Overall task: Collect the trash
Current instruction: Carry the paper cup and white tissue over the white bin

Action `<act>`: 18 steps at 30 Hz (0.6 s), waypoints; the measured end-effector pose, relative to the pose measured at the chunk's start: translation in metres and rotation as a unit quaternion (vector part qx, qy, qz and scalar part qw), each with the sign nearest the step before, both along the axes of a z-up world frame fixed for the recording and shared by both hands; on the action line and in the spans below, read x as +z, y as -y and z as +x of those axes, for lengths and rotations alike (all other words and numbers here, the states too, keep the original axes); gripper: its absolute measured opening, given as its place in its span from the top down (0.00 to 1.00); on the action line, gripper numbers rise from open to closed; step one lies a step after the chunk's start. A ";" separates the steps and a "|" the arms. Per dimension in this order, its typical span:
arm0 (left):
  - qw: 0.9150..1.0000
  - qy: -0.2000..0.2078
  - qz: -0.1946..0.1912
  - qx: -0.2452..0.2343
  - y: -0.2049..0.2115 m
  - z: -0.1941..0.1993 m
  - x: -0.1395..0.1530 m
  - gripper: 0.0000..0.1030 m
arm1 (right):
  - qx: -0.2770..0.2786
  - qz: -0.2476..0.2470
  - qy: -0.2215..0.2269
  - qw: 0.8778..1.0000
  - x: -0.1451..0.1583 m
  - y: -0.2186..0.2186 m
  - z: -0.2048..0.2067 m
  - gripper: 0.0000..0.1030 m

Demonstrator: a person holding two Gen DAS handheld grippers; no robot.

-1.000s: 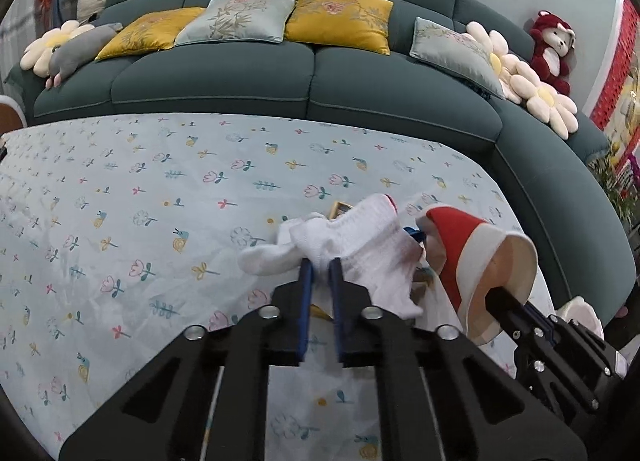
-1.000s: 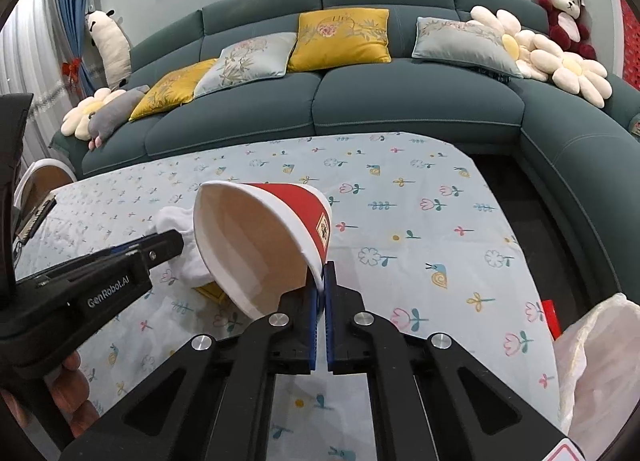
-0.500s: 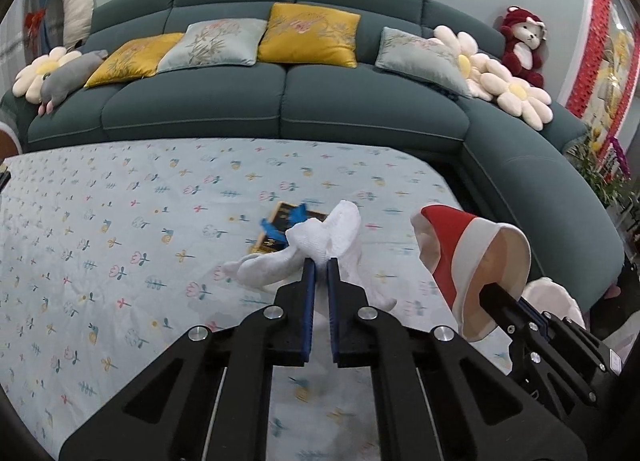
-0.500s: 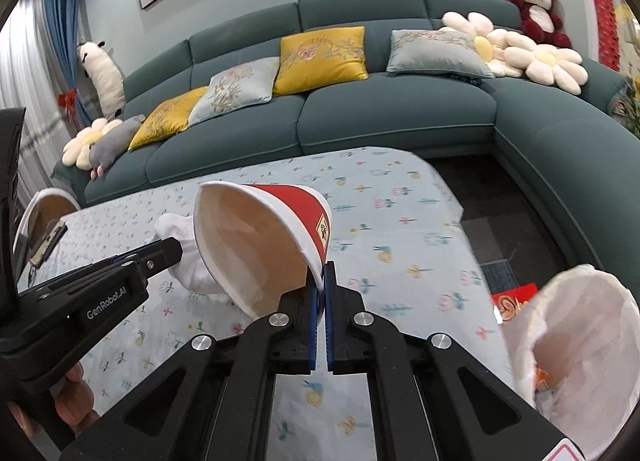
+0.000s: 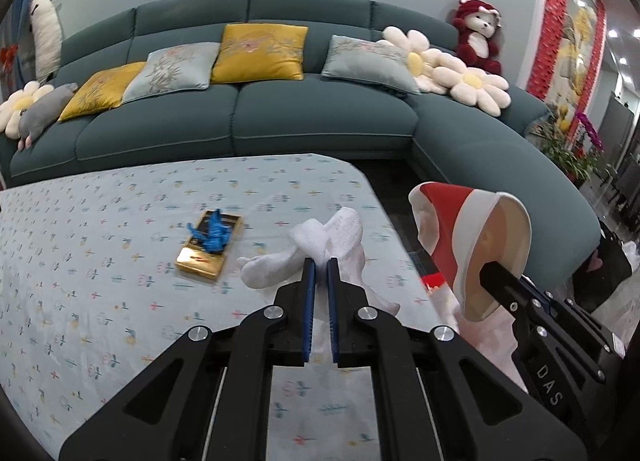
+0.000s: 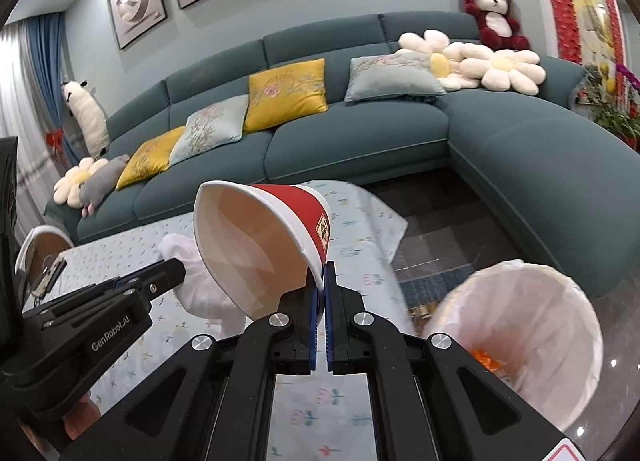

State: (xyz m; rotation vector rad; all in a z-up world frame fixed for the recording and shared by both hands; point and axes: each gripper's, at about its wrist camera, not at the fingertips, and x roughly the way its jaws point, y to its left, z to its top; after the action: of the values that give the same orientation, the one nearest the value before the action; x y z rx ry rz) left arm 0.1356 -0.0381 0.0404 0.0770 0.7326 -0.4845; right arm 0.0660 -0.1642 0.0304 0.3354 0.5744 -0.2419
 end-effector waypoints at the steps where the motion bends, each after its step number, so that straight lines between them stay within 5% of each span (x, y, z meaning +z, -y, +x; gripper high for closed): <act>1: 1.000 0.001 0.001 -0.003 0.004 -0.002 0.001 0.94 | -0.005 0.001 0.002 1.000 0.001 0.005 -0.005 0.97; 18: 0.996 0.011 0.028 -0.084 0.097 -0.060 0.000 0.94 | -0.081 0.023 0.019 0.996 0.002 0.091 -0.077 0.97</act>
State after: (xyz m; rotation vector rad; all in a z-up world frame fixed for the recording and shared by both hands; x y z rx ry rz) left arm 0.0753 -0.1356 0.0405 0.1966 0.7221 -0.6228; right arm -0.0109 -0.2550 0.0327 0.4317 0.5157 -0.3786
